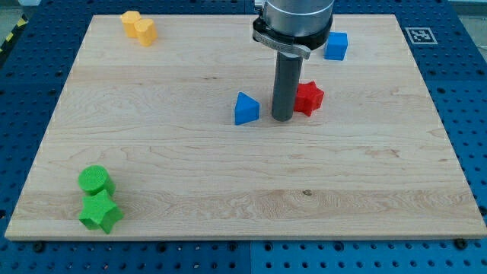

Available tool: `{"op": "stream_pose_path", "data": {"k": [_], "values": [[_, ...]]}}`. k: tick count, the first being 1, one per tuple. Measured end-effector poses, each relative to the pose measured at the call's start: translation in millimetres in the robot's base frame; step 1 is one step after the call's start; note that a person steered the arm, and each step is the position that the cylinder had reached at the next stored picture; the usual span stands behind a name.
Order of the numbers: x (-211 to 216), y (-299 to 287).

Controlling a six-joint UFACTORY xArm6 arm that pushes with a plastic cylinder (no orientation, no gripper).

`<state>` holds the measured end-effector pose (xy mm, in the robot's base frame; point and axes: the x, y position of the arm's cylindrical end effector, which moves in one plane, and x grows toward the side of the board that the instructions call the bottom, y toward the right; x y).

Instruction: Place the blue triangle close to the red circle

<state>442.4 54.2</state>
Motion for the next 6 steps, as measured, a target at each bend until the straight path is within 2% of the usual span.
{"op": "stream_pose_path", "data": {"k": [2, 3, 4, 6], "values": [[-10.4, -16.9], [-38.3, -56.7], [-48.5, -92.1], [-16.1, -78.4]]}}
